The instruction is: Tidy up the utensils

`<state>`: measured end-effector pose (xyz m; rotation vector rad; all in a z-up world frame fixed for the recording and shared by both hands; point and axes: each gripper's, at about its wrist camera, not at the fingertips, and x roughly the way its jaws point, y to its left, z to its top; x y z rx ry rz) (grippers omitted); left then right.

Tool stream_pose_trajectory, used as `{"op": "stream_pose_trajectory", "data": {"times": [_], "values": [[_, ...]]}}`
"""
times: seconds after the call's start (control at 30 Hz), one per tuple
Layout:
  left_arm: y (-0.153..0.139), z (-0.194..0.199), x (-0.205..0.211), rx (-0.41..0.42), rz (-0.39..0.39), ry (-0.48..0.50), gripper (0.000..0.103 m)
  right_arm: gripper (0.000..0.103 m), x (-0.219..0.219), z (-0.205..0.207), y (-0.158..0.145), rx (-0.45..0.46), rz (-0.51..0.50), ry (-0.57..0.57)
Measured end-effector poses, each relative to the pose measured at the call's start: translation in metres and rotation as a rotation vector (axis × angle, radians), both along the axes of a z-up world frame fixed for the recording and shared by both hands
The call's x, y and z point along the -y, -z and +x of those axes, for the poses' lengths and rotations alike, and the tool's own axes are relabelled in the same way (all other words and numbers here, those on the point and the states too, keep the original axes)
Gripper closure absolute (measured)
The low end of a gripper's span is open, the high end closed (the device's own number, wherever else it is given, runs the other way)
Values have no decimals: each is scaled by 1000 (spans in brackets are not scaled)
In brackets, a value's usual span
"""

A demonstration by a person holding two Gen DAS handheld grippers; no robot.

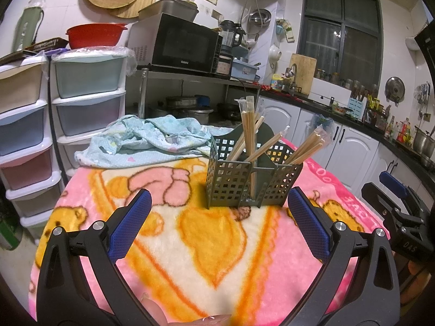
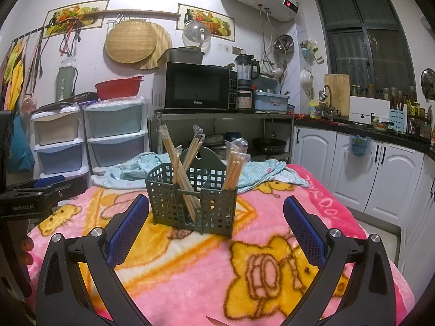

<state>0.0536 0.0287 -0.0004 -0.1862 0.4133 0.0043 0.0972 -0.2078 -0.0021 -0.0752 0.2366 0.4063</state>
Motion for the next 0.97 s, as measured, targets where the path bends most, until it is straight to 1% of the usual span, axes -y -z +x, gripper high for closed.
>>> {"op": "stream_pose_trajectory", "data": {"times": [0.23, 0.6, 0.77, 0.8, 0.87, 0.9, 0.93, 0.97], "values": [[4, 3, -8, -19, -22, 5, 11, 7, -2, -1, 1, 1, -1, -1], [9, 8, -9, -43, -20, -19, 11, 7, -2, -1, 4, -4, 0, 5], [12, 14, -16, -65, -26, -35, 11, 7, 6, 7, 5, -20, 7, 27], [15, 19, -21, -88, -16, -56, 11, 7, 11, 12, 5, -33, 16, 39], [21, 37, -37, -150, -6, -94, 11, 7, 27, 36, 6, -111, 23, 89], [25, 45, -47, -178, -3, -109, 11, 7, 36, 52, 9, -172, 17, 121], [33, 62, -65, -230, 10, -160, 11, 7, 45, 72, 14, -247, -2, 166], [39, 73, -77, -250, 25, -194, 11, 7, 53, 89, 19, -298, -18, 210]]}}
